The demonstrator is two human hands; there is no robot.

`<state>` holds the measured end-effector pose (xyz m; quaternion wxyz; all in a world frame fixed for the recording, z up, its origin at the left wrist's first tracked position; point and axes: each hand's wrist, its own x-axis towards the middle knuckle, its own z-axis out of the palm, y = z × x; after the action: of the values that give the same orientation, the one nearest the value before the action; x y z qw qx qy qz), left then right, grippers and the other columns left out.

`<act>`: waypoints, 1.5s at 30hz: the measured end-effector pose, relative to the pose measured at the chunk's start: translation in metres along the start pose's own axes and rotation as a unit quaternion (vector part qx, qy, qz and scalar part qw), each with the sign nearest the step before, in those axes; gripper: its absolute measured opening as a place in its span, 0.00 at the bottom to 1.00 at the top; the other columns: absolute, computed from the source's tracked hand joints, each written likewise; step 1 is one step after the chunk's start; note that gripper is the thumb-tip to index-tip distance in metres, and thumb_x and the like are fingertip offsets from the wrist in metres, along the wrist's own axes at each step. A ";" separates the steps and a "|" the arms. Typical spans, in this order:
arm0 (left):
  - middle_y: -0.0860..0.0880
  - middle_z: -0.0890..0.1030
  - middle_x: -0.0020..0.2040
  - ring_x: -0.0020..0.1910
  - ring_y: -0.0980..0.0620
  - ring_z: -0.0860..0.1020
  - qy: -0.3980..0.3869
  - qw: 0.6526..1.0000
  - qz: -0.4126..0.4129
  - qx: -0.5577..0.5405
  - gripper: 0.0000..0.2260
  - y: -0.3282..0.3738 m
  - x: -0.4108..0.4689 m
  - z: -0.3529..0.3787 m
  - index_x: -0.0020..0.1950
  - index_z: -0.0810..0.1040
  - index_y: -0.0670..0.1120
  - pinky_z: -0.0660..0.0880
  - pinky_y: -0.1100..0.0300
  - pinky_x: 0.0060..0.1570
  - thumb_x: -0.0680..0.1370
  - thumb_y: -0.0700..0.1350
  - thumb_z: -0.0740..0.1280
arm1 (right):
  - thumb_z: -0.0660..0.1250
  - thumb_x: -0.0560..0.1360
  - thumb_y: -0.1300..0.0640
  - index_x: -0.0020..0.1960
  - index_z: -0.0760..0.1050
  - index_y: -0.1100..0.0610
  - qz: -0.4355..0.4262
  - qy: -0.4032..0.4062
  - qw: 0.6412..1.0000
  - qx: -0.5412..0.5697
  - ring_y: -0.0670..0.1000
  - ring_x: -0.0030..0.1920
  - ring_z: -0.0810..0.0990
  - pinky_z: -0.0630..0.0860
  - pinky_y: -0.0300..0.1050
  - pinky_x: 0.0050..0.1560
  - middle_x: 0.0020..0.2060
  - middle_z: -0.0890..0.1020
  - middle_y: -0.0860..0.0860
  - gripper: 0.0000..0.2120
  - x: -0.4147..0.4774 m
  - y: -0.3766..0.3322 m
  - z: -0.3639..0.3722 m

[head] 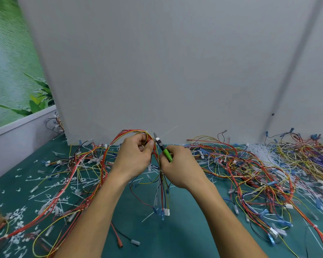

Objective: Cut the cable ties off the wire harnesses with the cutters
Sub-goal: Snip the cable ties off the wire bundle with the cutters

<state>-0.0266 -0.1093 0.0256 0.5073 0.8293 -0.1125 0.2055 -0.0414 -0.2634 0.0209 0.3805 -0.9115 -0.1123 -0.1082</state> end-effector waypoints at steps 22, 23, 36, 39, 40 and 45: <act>0.56 0.73 0.26 0.24 0.57 0.66 0.007 0.999 0.021 0.029 0.09 0.001 0.000 -0.002 0.42 0.78 0.46 0.67 0.61 0.29 0.82 0.44 0.66 | 0.63 0.81 0.54 0.38 0.68 0.52 -0.012 0.006 1.000 -0.003 0.51 0.31 0.71 0.63 0.44 0.31 0.34 0.74 0.52 0.13 0.000 -0.001 0.004; 0.58 0.72 0.25 0.24 0.57 0.66 0.007 0.999 0.020 0.032 0.09 0.001 0.000 -0.002 0.42 0.78 0.46 0.65 0.64 0.28 0.82 0.44 0.66 | 0.63 0.81 0.54 0.37 0.68 0.52 -0.011 0.010 1.000 0.002 0.50 0.30 0.71 0.63 0.44 0.30 0.33 0.74 0.51 0.14 0.000 -0.001 0.004; 0.58 0.71 0.25 0.24 0.57 0.66 0.020 0.998 0.034 0.038 0.10 0.004 0.000 -0.006 0.41 0.78 0.48 0.65 0.66 0.26 0.82 0.46 0.66 | 0.66 0.80 0.54 0.30 0.66 0.52 -0.014 0.047 0.998 0.040 0.47 0.23 0.66 0.62 0.36 0.23 0.24 0.69 0.48 0.20 0.001 0.000 0.007; 0.59 0.71 0.24 0.24 0.57 0.65 0.015 0.998 0.030 0.045 0.10 0.003 0.000 -0.006 0.41 0.78 0.49 0.63 0.66 0.26 0.82 0.45 0.66 | 0.65 0.80 0.53 0.34 0.68 0.52 -0.018 0.030 0.999 0.021 0.49 0.27 0.68 0.63 0.43 0.29 0.28 0.72 0.50 0.16 0.001 0.002 0.008; 0.60 0.71 0.24 0.23 0.57 0.65 0.014 0.998 0.032 0.051 0.10 0.003 0.000 -0.006 0.41 0.77 0.49 0.63 0.66 0.26 0.82 0.44 0.66 | 0.65 0.80 0.53 0.35 0.69 0.52 -0.019 0.026 0.999 0.018 0.51 0.28 0.68 0.63 0.44 0.30 0.29 0.72 0.51 0.16 0.001 0.002 0.008; 0.66 0.73 0.24 0.23 0.62 0.70 0.010 0.996 0.039 0.073 0.10 0.007 -0.003 -0.005 0.40 0.77 0.48 0.65 0.72 0.26 0.82 0.42 0.66 | 0.64 0.81 0.52 0.37 0.70 0.54 -0.019 0.010 1.000 -0.002 0.51 0.29 0.71 0.63 0.44 0.29 0.30 0.74 0.51 0.14 0.001 0.003 0.007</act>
<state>-0.0335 -0.1081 0.0318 0.4379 0.8572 -0.1241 0.2411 -0.0386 -0.2597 0.0144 0.3778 -0.9089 -0.1250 -0.1250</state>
